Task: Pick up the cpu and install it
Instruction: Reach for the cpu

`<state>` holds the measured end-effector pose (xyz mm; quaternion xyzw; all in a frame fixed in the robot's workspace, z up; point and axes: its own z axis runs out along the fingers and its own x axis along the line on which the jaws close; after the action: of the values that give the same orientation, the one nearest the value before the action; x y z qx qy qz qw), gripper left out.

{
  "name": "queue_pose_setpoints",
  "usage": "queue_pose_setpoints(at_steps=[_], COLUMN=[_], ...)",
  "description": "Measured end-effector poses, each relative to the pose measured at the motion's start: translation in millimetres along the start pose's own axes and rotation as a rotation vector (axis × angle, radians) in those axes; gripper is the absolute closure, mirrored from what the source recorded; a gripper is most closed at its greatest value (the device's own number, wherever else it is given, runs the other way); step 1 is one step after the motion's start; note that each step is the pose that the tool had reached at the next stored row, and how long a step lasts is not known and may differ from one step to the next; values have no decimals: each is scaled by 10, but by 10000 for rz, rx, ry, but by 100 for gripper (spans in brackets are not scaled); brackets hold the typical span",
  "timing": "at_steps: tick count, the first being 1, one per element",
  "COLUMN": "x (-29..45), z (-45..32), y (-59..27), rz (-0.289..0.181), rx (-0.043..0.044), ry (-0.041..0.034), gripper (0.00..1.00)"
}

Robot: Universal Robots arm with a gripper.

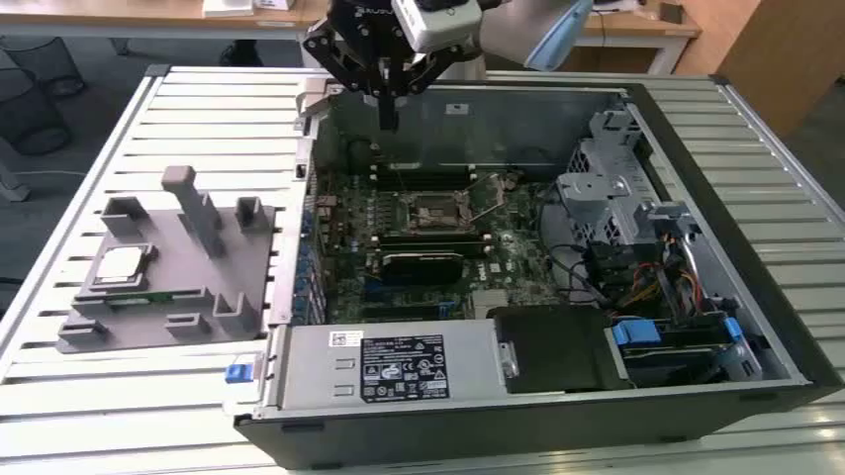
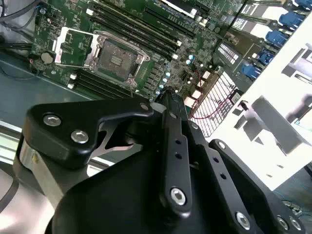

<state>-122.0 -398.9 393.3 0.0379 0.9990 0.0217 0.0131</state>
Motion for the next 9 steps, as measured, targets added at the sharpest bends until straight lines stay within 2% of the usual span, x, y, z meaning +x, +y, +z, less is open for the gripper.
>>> queue_pose_setpoints(at_steps=[9], x=[23], z=[-1], y=[0], rz=[0], rx=[0], ry=[0], gripper=[89])
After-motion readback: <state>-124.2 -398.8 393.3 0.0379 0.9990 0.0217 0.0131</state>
